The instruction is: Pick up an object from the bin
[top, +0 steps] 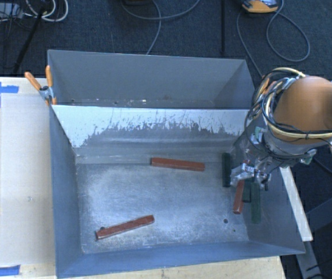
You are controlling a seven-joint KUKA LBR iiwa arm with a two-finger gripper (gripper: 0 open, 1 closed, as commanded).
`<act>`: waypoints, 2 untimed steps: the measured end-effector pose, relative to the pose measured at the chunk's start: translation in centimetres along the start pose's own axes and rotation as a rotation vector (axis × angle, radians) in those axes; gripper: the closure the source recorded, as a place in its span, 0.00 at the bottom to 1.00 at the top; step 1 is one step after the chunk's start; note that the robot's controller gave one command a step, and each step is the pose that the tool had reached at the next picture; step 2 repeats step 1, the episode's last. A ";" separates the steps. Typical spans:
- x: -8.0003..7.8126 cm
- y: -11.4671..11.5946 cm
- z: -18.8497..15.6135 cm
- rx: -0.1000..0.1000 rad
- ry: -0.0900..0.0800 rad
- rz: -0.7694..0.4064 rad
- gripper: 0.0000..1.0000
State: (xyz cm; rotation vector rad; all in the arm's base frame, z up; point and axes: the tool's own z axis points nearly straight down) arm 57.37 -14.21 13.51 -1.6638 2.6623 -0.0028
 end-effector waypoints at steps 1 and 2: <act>-1.8 -2.2 -8.9 0.006 -0.004 0.018 1.00; -1.8 -2.2 -8.9 0.006 -0.004 0.018 1.00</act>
Offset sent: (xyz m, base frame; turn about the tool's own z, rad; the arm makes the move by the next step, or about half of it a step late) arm 0.0246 0.0062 0.0852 0.0096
